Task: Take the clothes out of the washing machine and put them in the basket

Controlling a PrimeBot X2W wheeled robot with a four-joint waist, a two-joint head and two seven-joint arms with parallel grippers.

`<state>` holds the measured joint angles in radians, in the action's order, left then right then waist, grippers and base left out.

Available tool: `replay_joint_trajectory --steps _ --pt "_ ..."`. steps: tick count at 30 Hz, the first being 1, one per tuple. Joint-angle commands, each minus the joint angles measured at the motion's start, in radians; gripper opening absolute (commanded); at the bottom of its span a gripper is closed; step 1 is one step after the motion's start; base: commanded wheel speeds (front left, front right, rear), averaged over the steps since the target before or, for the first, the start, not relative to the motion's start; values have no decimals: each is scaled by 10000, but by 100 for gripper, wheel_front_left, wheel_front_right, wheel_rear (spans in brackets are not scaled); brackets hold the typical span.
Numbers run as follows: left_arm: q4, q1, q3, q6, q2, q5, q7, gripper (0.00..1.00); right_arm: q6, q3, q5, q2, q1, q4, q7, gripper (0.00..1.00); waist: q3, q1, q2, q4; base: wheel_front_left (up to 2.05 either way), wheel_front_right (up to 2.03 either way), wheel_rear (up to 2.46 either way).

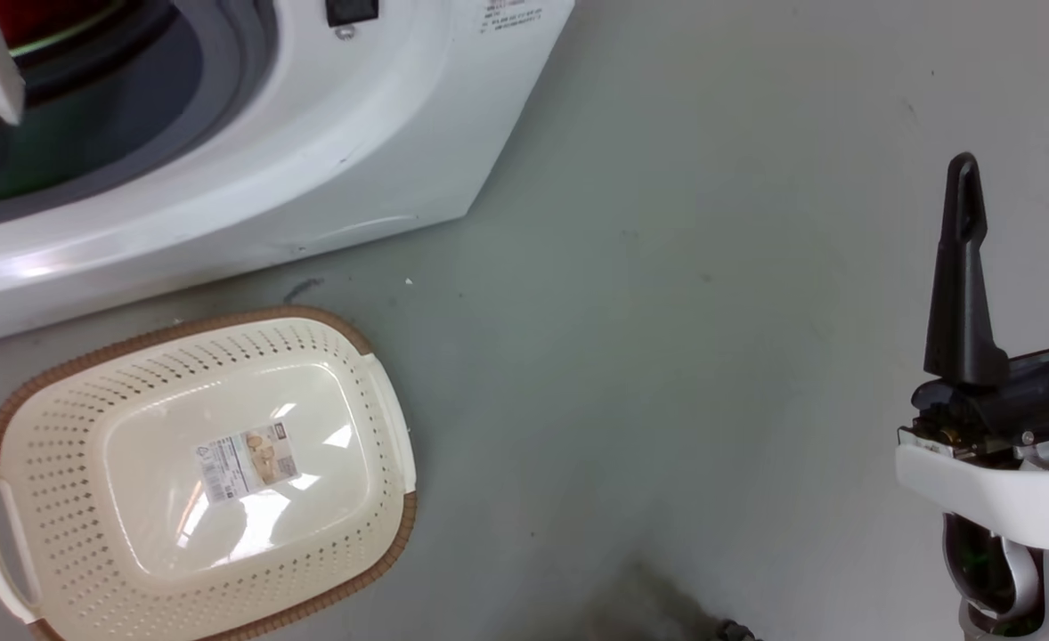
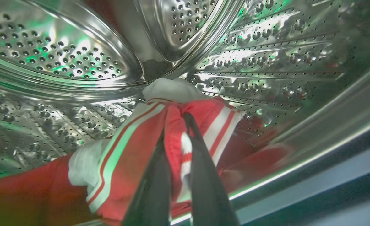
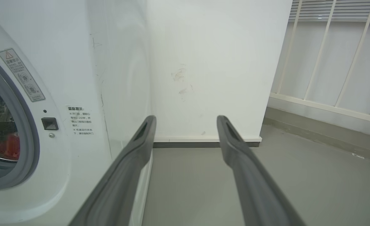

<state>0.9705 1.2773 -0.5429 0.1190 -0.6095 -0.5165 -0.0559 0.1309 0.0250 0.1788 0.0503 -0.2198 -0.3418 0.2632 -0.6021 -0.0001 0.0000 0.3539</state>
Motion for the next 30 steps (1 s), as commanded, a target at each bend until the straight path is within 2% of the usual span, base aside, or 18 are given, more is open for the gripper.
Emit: replay_joint_trajectory --steps 1,5,10,23,30 --pt "-96 -399 43 -96 170 -85 -376 0 -3 -4 -110 -3 159 44 24 100 305 1 0 -124 0 0 0" --pt "-326 -1226 153 -412 386 -269 -1201 0 -3 32 -268 -3 361 101 24 100 788 1 0 -315 0 0 0" --pt "-847 -2354 110 -771 716 -315 -1728 0 -3 119 -549 -1 695 256 24 100 1511 1 0 -553 0 0 0" --pt "-3247 -5840 221 -1624 959 -796 -2042 0 -3 169 -1106 -1 1748 719 23 100 3284 1 0 -1079 0 0 0" --pt "-4774 -7518 244 -2243 994 -955 -2071 0 -3 152 -1412 -1 2330 1095 24 100 4013 1 0 -1327 0 0 0"
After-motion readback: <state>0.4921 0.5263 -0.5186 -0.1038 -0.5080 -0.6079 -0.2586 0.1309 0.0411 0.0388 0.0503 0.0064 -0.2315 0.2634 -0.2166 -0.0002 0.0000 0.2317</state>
